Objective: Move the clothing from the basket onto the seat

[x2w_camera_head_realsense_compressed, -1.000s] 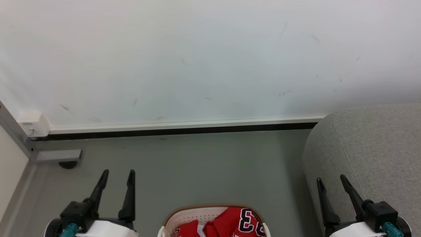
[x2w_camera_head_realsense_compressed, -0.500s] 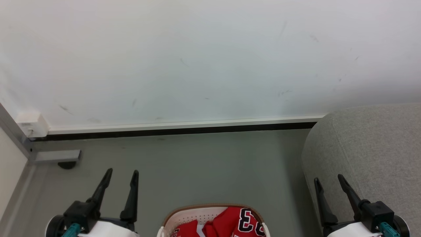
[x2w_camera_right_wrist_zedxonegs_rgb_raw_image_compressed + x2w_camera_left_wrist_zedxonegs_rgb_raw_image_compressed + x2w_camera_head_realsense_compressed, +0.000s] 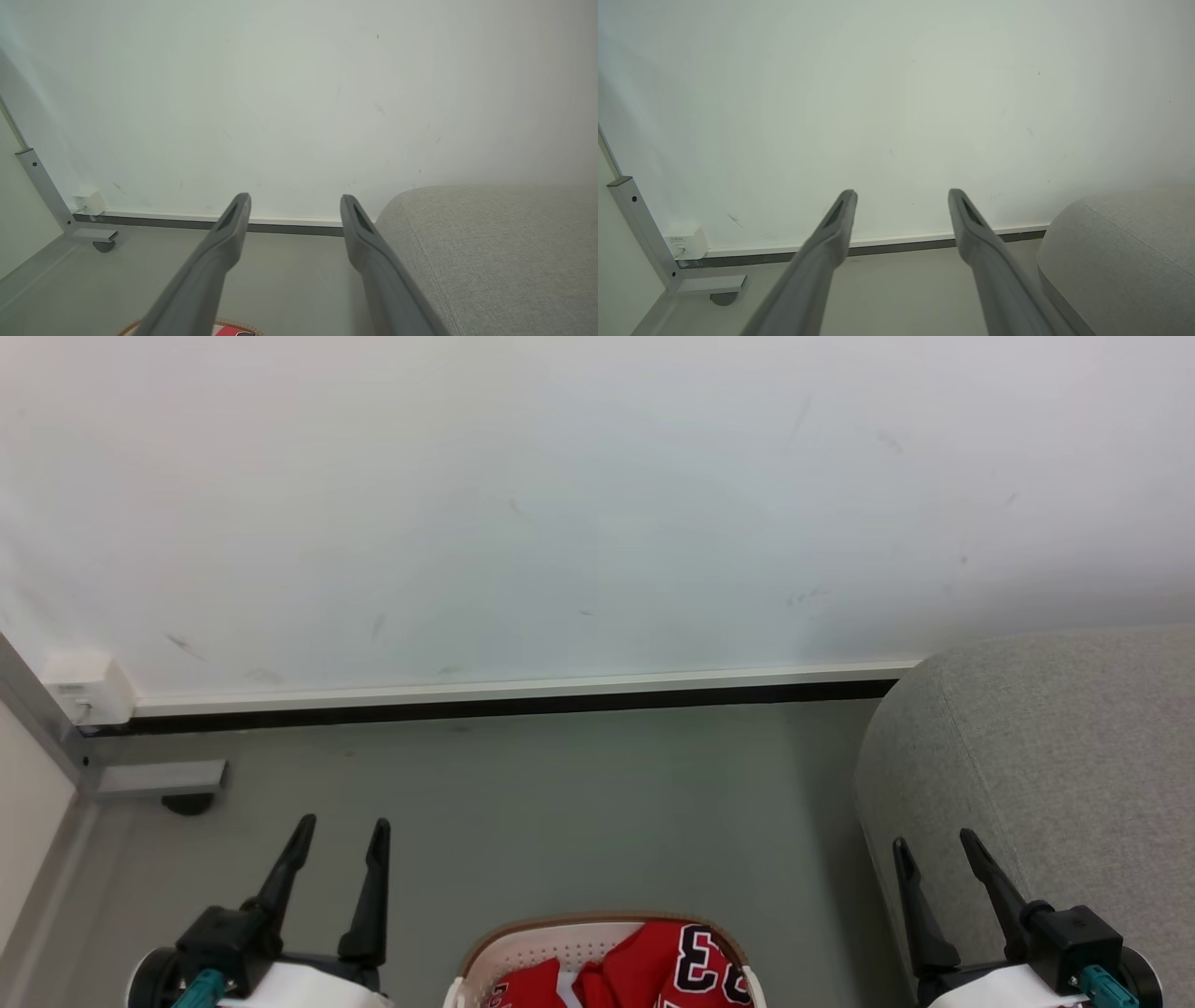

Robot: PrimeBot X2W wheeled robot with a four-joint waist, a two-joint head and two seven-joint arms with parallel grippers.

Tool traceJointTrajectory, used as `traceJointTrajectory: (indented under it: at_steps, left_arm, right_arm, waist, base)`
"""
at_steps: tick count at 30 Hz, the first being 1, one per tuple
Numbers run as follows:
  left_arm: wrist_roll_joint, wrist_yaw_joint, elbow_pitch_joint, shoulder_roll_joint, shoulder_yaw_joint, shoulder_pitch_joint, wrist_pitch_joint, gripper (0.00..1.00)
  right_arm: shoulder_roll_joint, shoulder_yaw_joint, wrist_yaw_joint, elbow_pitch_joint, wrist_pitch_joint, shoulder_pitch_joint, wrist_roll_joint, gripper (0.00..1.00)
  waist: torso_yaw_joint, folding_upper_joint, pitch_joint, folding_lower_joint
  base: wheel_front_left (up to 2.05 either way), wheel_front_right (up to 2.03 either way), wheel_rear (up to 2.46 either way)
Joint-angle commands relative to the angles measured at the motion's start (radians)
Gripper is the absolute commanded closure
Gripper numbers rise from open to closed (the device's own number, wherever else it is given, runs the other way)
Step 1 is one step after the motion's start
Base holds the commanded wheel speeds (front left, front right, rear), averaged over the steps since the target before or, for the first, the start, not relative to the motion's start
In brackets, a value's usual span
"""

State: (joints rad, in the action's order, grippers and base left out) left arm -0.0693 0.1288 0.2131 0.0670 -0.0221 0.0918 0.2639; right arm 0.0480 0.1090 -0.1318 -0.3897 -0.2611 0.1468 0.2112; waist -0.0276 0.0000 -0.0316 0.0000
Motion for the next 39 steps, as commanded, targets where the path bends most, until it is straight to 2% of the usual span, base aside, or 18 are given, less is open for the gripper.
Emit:
traceJointTrajectory:
  at_steps: [1,11,24,31,39]
  left_arm:
    - [-0.004,0.002,-0.003,0.0,-0.003,0.0,0.001,0.0]
    - [-0.031,0.001,0.014,-0.003,0.0,0.007,0.001,0.0]
    - [-0.045,0.002,0.056,0.02,0.037,0.02,0.001,0.0]
    - [-0.038,0.002,0.139,0.053,0.073,0.056,0.001,0.0]
    - [-0.08,0.002,0.267,0.118,0.179,0.129,0.001,0.0]
  right_arm:
    - [0.001,0.0,0.002,0.002,-0.003,0.001,0.005,0.0]
    - [0.001,0.006,0.002,0.009,-0.003,0.01,0.031,0.0]
    - [0.001,0.001,0.002,0.033,-0.003,0.02,0.054,0.0]
    - [0.002,0.015,0.002,0.072,-0.003,0.039,0.082,0.0]
    - [0.001,0.027,0.002,0.127,-0.003,0.062,0.081,0.0]
  waist:
    - [-0.001,0.0,0.001,0.0]
    - [-0.026,0.0,0.015,0.0]
    - [-0.102,0.0,0.059,0.0]
    - [-0.15,0.0,0.128,0.0]
    - [-0.201,0.0,0.218,0.0]
  base:
    - [0.0,0.0,0.0]
    - [0.0,0.0,0.0]
    - [0.0,0.0,0.0]
    - [0.0,0.0,0.0]
    - [0.0,0.0,0.0]
